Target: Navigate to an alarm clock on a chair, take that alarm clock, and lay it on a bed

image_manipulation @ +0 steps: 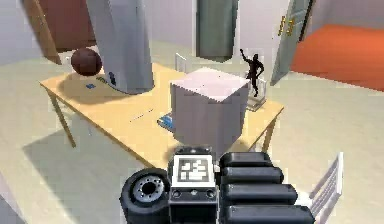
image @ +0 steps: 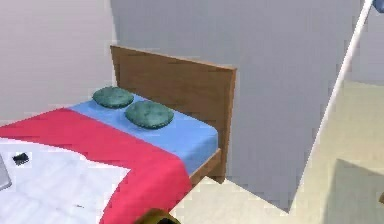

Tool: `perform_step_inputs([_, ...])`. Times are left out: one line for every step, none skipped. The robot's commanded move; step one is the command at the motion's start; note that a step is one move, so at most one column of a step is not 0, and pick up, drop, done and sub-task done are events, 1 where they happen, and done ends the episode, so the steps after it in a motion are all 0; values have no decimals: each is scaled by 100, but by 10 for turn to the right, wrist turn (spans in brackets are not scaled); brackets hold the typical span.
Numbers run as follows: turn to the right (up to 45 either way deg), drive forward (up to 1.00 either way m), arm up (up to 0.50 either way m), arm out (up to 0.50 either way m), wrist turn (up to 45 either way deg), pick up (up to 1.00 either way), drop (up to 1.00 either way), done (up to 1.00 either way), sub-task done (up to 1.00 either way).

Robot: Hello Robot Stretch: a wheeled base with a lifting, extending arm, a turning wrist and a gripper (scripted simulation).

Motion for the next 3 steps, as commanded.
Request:
perform_step_inputs([450, 0, 0, 0, 0, 0, 0, 0, 0])
perform_step_inputs([450, 0, 0, 0, 0, 0, 0, 0, 0])
perform_step_inputs([450, 0, 0, 0, 0, 0, 0, 0, 0])
